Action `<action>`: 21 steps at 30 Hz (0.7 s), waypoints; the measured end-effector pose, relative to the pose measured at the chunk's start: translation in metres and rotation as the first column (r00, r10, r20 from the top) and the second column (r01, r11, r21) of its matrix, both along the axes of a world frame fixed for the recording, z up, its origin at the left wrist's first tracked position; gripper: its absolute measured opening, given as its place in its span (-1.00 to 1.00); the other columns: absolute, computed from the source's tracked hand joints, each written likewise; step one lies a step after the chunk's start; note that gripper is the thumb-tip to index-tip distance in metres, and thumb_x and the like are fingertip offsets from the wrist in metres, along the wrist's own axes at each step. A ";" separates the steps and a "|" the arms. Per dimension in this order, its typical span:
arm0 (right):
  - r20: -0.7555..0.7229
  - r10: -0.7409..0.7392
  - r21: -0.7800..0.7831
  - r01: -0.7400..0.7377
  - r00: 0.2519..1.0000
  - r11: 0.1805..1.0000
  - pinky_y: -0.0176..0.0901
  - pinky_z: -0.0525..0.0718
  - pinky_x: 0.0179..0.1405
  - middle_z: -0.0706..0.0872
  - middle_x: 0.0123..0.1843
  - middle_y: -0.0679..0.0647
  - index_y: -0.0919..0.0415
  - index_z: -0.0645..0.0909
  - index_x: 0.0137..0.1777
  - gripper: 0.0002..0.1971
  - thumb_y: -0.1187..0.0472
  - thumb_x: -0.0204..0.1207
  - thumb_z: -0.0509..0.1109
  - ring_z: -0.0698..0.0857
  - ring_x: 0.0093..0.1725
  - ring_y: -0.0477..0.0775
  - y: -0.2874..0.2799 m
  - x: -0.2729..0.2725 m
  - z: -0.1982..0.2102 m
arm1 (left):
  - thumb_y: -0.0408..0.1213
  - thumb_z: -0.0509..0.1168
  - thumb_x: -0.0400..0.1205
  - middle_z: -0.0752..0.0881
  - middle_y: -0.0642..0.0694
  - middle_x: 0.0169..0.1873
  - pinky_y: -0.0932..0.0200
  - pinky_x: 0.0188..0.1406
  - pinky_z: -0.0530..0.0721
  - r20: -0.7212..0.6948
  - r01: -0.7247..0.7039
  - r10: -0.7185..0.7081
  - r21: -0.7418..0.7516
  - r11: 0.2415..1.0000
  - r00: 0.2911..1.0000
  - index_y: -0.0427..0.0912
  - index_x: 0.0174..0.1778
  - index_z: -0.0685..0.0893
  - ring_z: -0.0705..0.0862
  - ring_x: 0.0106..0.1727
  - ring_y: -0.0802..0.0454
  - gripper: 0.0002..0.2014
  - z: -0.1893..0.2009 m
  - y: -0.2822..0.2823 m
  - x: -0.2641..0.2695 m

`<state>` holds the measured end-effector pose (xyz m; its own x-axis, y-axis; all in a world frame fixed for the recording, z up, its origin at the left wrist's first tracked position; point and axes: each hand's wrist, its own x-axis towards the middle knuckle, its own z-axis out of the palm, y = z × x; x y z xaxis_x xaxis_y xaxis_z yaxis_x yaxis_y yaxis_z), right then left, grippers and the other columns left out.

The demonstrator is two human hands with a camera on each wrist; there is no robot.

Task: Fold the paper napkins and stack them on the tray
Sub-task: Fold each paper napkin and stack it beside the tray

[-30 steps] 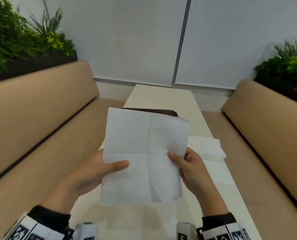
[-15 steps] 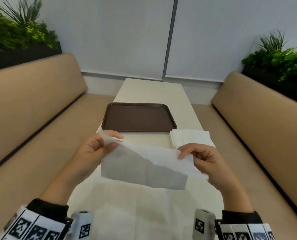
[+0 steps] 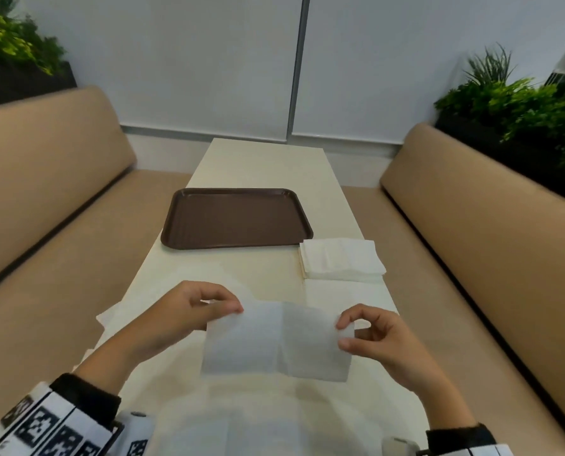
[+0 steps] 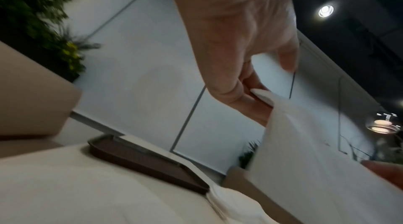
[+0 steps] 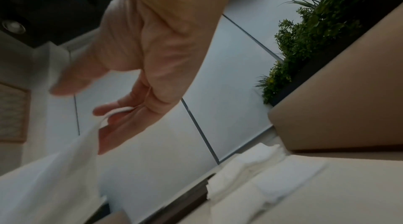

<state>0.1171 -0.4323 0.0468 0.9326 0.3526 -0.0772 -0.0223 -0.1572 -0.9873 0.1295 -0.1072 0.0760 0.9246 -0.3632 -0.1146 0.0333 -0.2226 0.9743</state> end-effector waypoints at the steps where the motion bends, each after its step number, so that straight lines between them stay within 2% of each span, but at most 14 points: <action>1: -0.030 -0.034 -0.019 0.034 0.999 0.999 -0.16 0.66 -0.07 0.77 -0.23 0.16 0.09 0.72 -0.18 -0.75 0.11 0.20 0.68 0.74 -0.21 0.11 -0.005 0.001 -0.005 | -0.11 0.55 0.40 0.80 -0.10 -0.13 0.32 -0.25 0.66 0.004 -0.033 0.032 0.052 0.998 0.999 -0.15 -0.20 0.82 0.75 -0.23 0.09 -0.80 -0.005 -0.011 0.005; 2: -0.046 -0.069 -0.018 0.068 0.997 0.997 -0.16 0.67 -0.07 0.79 -0.19 0.16 0.11 0.73 -0.19 -0.85 0.23 0.29 0.64 0.74 -0.19 0.13 -0.010 0.003 -0.010 | -0.31 0.51 0.46 0.81 -0.10 -0.13 0.32 -0.26 0.67 0.002 -0.039 0.039 0.081 0.996 0.999 -0.15 -0.21 0.82 0.77 -0.24 0.08 -0.96 -0.008 -0.022 0.010; 3: -0.054 -0.128 -0.013 0.127 0.990 0.992 -0.19 0.68 -0.09 0.80 -0.14 0.13 0.13 0.76 -0.21 -0.88 0.37 0.39 0.56 0.73 -0.16 0.11 -0.017 0.007 -0.014 | -0.44 0.46 0.50 0.82 -0.09 -0.15 0.32 -0.25 0.68 0.006 -0.041 0.040 0.108 0.993 0.999 -0.15 -0.22 0.83 0.78 -0.24 0.08 -0.90 -0.013 -0.035 0.019; 4: -0.046 -0.196 -0.030 0.194 0.980 0.980 -0.23 0.69 -0.11 0.81 -0.11 0.11 0.15 0.78 -0.23 -0.81 0.46 0.46 0.47 0.73 -0.14 0.07 -0.024 0.014 -0.018 | -0.49 0.42 0.52 0.83 -0.07 -0.18 0.32 -0.22 0.70 0.005 -0.042 0.042 0.128 0.991 0.999 -0.14 -0.24 0.84 0.79 -0.21 0.10 -0.83 -0.019 -0.047 0.028; 6: -0.050 -0.331 -0.048 0.329 0.942 0.943 -0.29 0.71 -0.15 0.80 -0.08 0.12 0.17 0.80 -0.19 -0.74 0.49 0.53 0.36 0.73 -0.17 -0.04 -0.039 0.032 -0.023 | -0.50 0.39 0.55 0.84 -0.07 -0.18 0.26 -0.08 0.73 -0.022 -0.065 0.068 0.093 0.994 0.997 -0.10 -0.25 0.85 0.78 -0.15 0.12 -0.78 -0.027 -0.072 0.047; 7: -0.061 -0.386 -0.052 0.383 0.921 0.922 -0.31 0.70 -0.21 0.78 -0.08 0.14 0.20 0.79 -0.13 -0.77 0.49 0.54 0.36 0.73 -0.22 -0.07 -0.046 0.042 -0.024 | -0.48 0.39 0.55 0.83 -0.09 -0.14 0.20 -0.01 0.72 -0.044 -0.078 0.080 0.056 0.995 0.996 -0.10 -0.23 0.84 0.77 -0.10 0.09 -0.80 -0.031 -0.085 0.060; 9: -0.080 -0.449 -0.060 0.446 0.890 0.893 -0.25 0.73 -0.27 0.77 -0.09 0.18 0.23 0.72 -0.01 -0.84 0.46 0.51 0.41 0.75 -0.27 -0.02 -0.059 0.064 -0.025 | -0.48 0.42 0.53 0.77 -0.14 -0.02 0.12 0.07 0.72 -0.102 -0.097 0.096 -0.012 0.995 0.990 -0.13 -0.15 0.80 0.73 0.05 -0.01 -0.85 -0.038 -0.111 0.084; 11: -0.068 -0.491 -0.116 0.482 0.868 0.868 -0.14 0.76 -0.20 0.76 -0.02 0.19 0.20 0.68 0.04 -0.79 0.45 0.47 0.45 0.76 -0.21 0.09 -0.071 0.087 -0.031 | -0.51 0.44 0.49 0.67 -0.22 0.11 0.03 0.13 0.72 -0.150 -0.107 0.100 -0.036 0.994 0.984 -0.12 -0.10 0.75 0.68 0.18 -0.17 -0.80 -0.050 -0.136 0.111; 13: -0.032 -0.527 -0.231 0.507 0.849 0.830 -0.08 0.74 -0.17 0.70 0.09 0.18 0.19 0.64 0.10 -0.75 0.45 0.49 0.43 0.73 -0.13 0.13 -0.080 0.109 -0.044 | -0.54 0.43 0.48 0.60 -0.25 0.10 -0.01 0.18 0.70 -0.154 -0.129 0.128 0.001 0.992 0.980 -0.11 -0.08 0.72 0.67 0.18 -0.26 -0.76 -0.066 -0.155 0.134; 16: -0.019 -0.527 -0.429 0.469 0.849 0.772 -0.06 0.70 -0.14 0.63 0.24 0.20 0.23 0.61 0.27 -0.64 0.46 0.48 0.39 0.67 0.00 0.15 -0.086 0.132 -0.067 | -0.52 0.41 0.51 0.61 -0.18 0.06 0.13 0.14 0.60 -0.064 -0.193 0.207 0.179 0.965 0.976 -0.17 0.06 0.74 0.61 0.09 -0.08 -0.74 -0.094 -0.174 0.155; 17: -0.010 -0.519 -0.486 0.449 0.855 0.750 -0.06 0.68 -0.06 0.62 0.29 0.22 0.24 0.59 0.31 -0.60 0.47 0.48 0.37 0.66 0.05 0.16 -0.086 0.137 -0.073 | -0.52 0.39 0.51 0.64 -0.16 0.10 0.20 0.13 0.55 -0.023 -0.198 0.209 0.241 0.950 0.978 -0.21 0.12 0.74 0.58 0.11 -0.02 -0.72 -0.103 -0.178 0.159; 19: 0.033 -0.487 -0.585 0.412 0.873 0.699 -0.09 0.60 0.17 0.54 0.38 0.20 0.28 0.56 0.37 -0.57 0.48 0.48 0.35 0.60 0.24 0.18 -0.085 0.141 -0.081 | -0.52 0.38 0.52 0.67 -0.14 0.20 0.32 0.11 0.48 0.035 -0.194 0.193 0.334 0.922 0.980 -0.24 0.19 0.72 0.59 0.20 -0.01 -0.68 -0.117 -0.185 0.162; 21: 0.067 -0.447 -0.658 0.376 0.892 0.653 -0.17 0.50 0.24 0.46 0.43 0.17 0.29 0.50 0.42 -0.55 0.47 0.52 0.32 0.53 0.35 0.20 -0.083 0.143 -0.085 | -0.54 0.37 0.51 0.66 -0.16 0.26 0.33 0.13 0.47 0.057 -0.189 0.181 0.384 0.904 0.982 -0.26 0.21 0.70 0.60 0.26 -0.07 -0.66 -0.127 -0.189 0.163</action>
